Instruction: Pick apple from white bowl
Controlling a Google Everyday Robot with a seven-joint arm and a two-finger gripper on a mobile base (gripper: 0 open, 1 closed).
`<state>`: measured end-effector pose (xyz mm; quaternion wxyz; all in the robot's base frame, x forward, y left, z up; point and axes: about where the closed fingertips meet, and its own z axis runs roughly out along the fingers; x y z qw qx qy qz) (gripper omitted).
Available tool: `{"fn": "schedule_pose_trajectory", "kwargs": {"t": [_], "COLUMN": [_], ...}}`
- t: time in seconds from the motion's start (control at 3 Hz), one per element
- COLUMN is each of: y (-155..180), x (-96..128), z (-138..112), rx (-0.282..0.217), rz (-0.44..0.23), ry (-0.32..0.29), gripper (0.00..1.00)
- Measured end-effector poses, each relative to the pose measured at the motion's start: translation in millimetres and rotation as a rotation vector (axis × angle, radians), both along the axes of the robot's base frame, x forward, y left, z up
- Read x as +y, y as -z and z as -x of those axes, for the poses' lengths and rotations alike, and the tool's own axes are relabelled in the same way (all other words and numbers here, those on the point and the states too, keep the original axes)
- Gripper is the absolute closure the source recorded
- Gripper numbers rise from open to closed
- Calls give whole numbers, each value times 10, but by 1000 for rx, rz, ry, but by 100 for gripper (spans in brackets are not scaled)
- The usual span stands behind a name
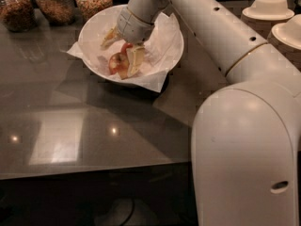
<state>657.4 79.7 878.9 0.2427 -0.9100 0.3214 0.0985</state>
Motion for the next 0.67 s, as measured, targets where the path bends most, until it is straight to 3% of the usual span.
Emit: {"fn": "schedule_pose_trajectory", "kwargs": {"t": [0.33, 0.67], "y": [81, 111], "x": [23, 34], "z": [-29, -36], "rx": [11, 15], "rz": [10, 16], "ry": [-5, -8], "gripper": [31, 50]}}
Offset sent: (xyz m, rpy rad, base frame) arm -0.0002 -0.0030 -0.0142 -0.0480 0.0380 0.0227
